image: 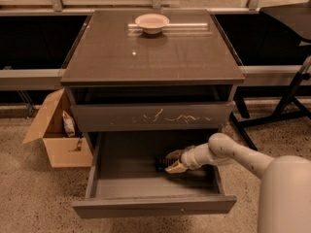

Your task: Pick rxbar chocolate from middle drawer and place on counter

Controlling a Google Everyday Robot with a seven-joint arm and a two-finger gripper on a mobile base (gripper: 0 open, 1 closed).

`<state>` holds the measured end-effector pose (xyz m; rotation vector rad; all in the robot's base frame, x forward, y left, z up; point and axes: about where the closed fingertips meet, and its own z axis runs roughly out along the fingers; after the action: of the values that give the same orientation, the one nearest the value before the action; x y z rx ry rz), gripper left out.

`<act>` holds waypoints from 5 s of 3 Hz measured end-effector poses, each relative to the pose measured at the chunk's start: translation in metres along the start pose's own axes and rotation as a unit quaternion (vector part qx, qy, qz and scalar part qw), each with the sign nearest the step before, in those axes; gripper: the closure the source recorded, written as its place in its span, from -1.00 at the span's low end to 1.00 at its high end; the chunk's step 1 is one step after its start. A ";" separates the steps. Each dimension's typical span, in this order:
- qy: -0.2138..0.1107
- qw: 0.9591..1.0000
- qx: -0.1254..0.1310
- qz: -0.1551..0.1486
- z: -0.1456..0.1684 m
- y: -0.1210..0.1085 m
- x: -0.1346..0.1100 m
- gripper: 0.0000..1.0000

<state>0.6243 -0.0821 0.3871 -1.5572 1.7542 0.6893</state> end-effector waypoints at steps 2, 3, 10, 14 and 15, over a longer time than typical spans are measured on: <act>-0.098 0.991 0.039 -0.080 -0.093 0.006 -0.054 1.00; -0.149 0.981 0.036 -0.116 -0.139 0.009 -0.071 1.00; -0.127 0.930 0.092 -0.331 -0.296 0.041 -0.271 1.00; -0.145 0.898 0.222 -0.352 -0.419 -0.054 -0.325 1.00; -0.146 0.898 0.222 -0.352 -0.418 -0.054 -0.325 1.00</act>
Offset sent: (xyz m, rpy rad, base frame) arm -0.0358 -0.0818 0.1775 0.3177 -0.3427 0.0961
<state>0.6338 -0.2067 0.9048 -1.5122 0.9240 0.1262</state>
